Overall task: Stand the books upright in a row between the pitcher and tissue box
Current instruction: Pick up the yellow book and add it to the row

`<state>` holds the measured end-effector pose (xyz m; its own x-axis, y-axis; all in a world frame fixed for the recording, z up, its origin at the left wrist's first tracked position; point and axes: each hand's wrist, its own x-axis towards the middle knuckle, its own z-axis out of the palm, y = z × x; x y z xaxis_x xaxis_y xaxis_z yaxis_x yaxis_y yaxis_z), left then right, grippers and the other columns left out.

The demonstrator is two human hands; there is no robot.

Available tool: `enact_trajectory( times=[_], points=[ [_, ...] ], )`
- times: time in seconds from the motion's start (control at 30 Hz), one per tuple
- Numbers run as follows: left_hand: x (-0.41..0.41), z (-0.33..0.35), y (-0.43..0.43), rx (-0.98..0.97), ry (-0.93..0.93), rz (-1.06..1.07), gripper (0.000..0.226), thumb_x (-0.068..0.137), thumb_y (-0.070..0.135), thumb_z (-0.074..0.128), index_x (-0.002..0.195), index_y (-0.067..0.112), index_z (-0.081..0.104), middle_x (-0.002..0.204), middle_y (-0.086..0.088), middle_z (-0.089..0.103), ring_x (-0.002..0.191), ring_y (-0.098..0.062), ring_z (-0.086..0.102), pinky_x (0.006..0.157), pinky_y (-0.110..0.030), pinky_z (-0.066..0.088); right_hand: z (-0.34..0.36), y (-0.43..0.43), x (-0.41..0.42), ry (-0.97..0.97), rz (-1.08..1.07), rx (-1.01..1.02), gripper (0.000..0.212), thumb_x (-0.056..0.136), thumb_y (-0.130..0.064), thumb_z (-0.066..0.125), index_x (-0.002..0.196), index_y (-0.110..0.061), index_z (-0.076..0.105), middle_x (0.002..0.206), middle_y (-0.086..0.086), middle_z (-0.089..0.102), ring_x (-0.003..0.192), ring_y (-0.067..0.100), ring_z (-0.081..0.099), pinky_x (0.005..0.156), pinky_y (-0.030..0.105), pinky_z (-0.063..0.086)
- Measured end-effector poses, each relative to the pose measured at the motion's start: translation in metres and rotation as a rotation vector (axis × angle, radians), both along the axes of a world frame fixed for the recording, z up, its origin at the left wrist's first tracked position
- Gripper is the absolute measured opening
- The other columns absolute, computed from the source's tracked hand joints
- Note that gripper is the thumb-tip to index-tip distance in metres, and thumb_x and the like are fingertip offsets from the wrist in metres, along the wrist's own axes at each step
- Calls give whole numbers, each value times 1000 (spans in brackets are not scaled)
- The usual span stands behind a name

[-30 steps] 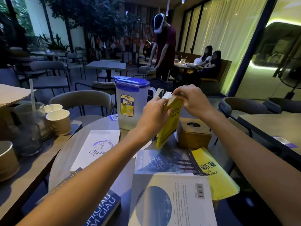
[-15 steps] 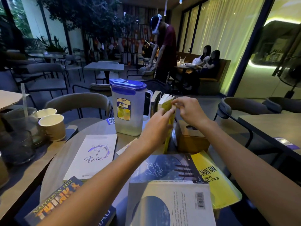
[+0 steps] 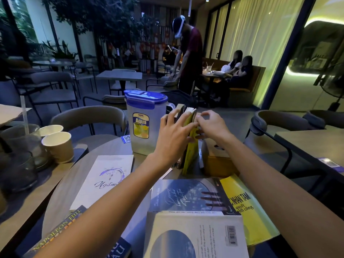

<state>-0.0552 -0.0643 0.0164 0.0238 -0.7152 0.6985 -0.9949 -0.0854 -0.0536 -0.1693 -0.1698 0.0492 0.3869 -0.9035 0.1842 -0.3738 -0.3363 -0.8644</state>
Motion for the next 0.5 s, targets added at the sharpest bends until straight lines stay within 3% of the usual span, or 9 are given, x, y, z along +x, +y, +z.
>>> enact_trajectory(
  times=[0.1, 0.2, 0.27, 0.33, 0.4, 0.5],
  points=[
    [8, 0, -5, -16, -7, -9, 51, 73, 41, 81, 122, 31, 68, 135, -4, 60, 131, -37, 45, 97, -49, 38, 2, -1, 7, 39, -29, -53, 34, 99, -31, 56, 128, -14, 57, 94, -1, 62, 98, 29, 71, 85, 51, 62],
    [15, -3, -9, -37, 8, -21, 48, 75, 42, 80, 120, 30, 70, 133, -4, 62, 129, -36, 47, 97, -49, 39, 2, -3, 12, 40, -23, -42, 15, 96, -32, 56, 99, -21, 66, 96, 10, 71, 96, 33, 72, 86, 55, 60],
    [18, -5, -11, -43, 15, -19, 47, 75, 43, 79, 120, 30, 70, 134, -4, 61, 131, -36, 46, 99, -49, 38, 1, -4, 13, 37, -19, -58, 18, 96, -31, 56, 80, -24, 62, 98, 12, 73, 95, 34, 72, 85, 57, 60],
    [18, -5, -13, -42, 12, -7, 47, 76, 43, 78, 121, 30, 70, 135, -4, 61, 132, -36, 45, 100, -48, 37, 0, -5, 14, 41, -16, -75, 24, 97, -32, 55, 74, -28, 59, 100, 11, 73, 96, 33, 72, 85, 57, 60],
    [19, -6, -15, -39, 11, 9, 50, 78, 43, 76, 125, 30, 67, 135, -5, 60, 132, -35, 45, 100, -47, 37, 0, -5, 15, 36, -4, -72, 19, 99, -31, 54, 83, -29, 64, 103, 11, 73, 98, 31, 71, 86, 54, 60],
    [20, -8, -18, -34, 28, 11, 56, 80, 43, 74, 133, 29, 61, 136, -7, 59, 132, -34, 44, 100, -46, 37, 0, -4, 14, 35, 7, -73, 21, 102, -31, 51, 113, -23, 66, 111, 8, 71, 100, 28, 71, 87, 51, 61]
  ],
)
